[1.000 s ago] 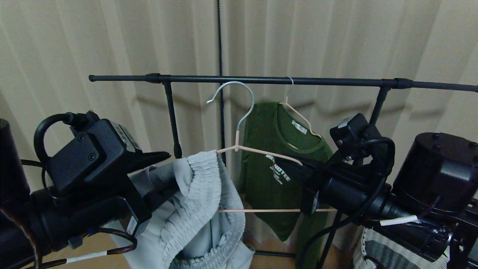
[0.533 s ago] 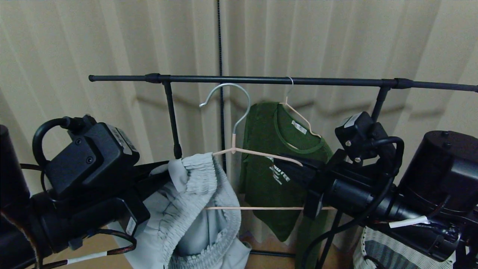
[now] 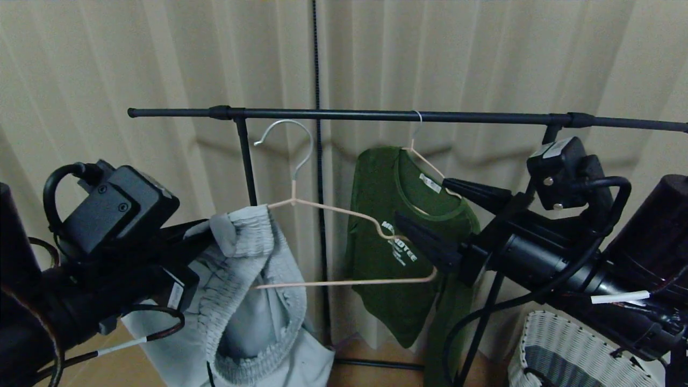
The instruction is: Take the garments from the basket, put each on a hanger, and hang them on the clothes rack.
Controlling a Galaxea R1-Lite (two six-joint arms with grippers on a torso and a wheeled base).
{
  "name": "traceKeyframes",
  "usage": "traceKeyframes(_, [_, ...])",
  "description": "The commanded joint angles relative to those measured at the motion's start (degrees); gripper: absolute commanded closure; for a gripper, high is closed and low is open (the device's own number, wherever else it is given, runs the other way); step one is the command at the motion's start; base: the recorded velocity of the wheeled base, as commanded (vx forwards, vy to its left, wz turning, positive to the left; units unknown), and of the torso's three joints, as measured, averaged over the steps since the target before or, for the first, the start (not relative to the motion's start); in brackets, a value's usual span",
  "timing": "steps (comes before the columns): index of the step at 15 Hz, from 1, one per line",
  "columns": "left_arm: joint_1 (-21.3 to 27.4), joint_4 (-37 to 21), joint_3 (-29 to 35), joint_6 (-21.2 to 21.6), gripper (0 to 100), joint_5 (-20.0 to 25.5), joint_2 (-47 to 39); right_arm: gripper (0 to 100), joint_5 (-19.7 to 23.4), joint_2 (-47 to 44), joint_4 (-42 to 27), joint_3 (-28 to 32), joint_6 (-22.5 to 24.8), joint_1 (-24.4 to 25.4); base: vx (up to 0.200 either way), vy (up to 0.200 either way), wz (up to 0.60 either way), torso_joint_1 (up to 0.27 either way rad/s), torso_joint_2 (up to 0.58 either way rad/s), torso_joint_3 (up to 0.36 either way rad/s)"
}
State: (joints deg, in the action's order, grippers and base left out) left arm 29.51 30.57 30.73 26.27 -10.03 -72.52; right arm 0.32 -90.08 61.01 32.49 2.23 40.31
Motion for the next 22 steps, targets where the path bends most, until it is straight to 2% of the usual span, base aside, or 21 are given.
traceKeyframes(1, [-0.69,0.1,1.0,-4.39,100,-1.57,-0.87,0,0.21,0.69,0.86,-2.87,0.14,-1.12,0.0,0.0,0.0,0.0,0.0,0.0])
traceKeyframes(4, [2.83,0.19,3.9,-14.67,100,-1.57,-1.39,0,0.3,0.52,0.95,-5.51,0.14,-0.5,0.0,0.0,0.0,0.0,0.0,0.0])
traceKeyframes(6, [4.68,0.19,5.74,-18.8,100,-1.74,-1.48,0,0.47,0.52,0.86,-5.59,0.14,0.12,0.0,0.0,0.0,0.0,0.0,0.0])
traceKeyframes(9, [4.76,0.19,7.76,-19.68,100,-2.45,-2.36,0,0.47,-0.01,0.77,-5.68,0.05,2.31,0.0,0.0,0.0,0.0,0.0,0.0])
traceKeyframes(10, [4.59,0.01,7.76,-19.68,100,-4.64,-2.8,0,0.39,-0.54,0.86,-5.51,0.05,2.66,0.0,0.0,0.0,0.0,0.0,0.0])
traceKeyframes(12, [3.71,0.1,7.15,-19.06,100,-13.26,-5.0,0,0.3,-0.54,0.95,-5.07,0.05,2.49,0.0,0.0,0.0,0.0,0.0,0.0])
traceKeyframes(14, [4.32,1.15,7.32,-19.42,100,-16.07,-5.96,0,0.39,-0.54,0.95,-6.21,0.05,2.49,0.0,0.0,0.0,0.0,0.0,0.0])
traceKeyframes(18, [8.1,8.19,7.41,-20.73,100,-15.81,-6.23,0,0.56,-2.38,0.86,-5.07,-0.47,3.81,0.0,0.0,0.0,0.0,0.0,0.0])
traceKeyframes(20, [10.65,10.47,8.64,-20.73,100,-15.81,-6.49,0,0.39,-2.82,0.69,-4.63,-4.52,7.41,0.0,0.0,0.0,0.0,0.0,0.0])
traceKeyframes(22, [12.06,10.73,10.4,-20.82,100,-15.98,-7.19,0,0.3,-4.05,0.51,-2.87,-6.01,9.34,0.0,0.0,0.0,0.0,0.0,0.0])
